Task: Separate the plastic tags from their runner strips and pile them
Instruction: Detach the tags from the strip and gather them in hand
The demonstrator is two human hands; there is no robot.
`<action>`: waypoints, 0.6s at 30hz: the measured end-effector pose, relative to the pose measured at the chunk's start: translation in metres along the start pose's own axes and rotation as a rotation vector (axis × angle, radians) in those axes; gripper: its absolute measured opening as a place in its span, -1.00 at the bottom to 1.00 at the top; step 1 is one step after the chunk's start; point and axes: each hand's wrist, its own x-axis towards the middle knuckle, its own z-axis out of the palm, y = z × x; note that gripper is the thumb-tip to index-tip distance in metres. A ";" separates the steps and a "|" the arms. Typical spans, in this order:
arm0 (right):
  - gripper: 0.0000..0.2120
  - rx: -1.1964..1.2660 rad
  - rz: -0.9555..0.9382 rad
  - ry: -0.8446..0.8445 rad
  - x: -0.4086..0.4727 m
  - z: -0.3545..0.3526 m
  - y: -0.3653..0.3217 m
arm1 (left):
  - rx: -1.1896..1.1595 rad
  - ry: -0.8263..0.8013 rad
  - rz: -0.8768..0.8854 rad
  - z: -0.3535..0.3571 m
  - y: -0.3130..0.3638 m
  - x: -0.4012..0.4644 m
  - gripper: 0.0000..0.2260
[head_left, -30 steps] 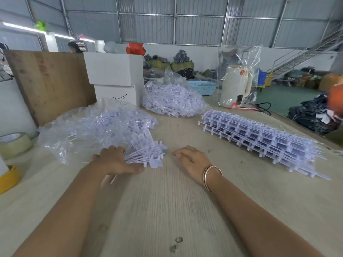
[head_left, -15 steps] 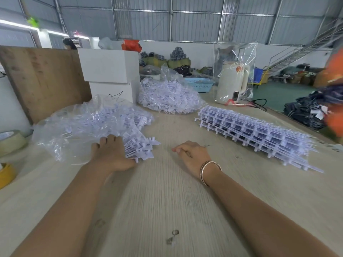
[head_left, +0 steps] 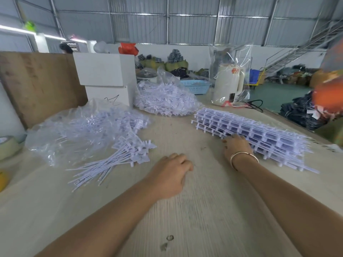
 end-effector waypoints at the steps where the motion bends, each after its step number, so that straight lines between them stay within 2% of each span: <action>1: -0.68 -0.076 -0.018 0.031 0.003 0.000 0.004 | 0.007 -0.003 0.008 0.000 -0.001 0.001 -0.69; 6: -0.72 -0.343 -0.111 0.134 0.013 0.002 0.008 | 0.035 -0.072 0.011 -0.001 0.004 0.009 -0.65; 12: -0.76 -0.516 -0.160 0.118 0.018 -0.002 0.002 | -0.013 -0.129 0.009 0.002 0.002 0.014 -0.56; 15: -0.79 -0.456 -0.197 0.131 0.016 -0.003 -0.004 | -0.125 -0.096 -0.039 0.009 0.001 0.019 -0.62; 18: -0.75 -0.319 -0.179 0.146 0.012 -0.003 -0.003 | -0.427 -0.049 -0.216 0.017 0.008 0.038 -0.76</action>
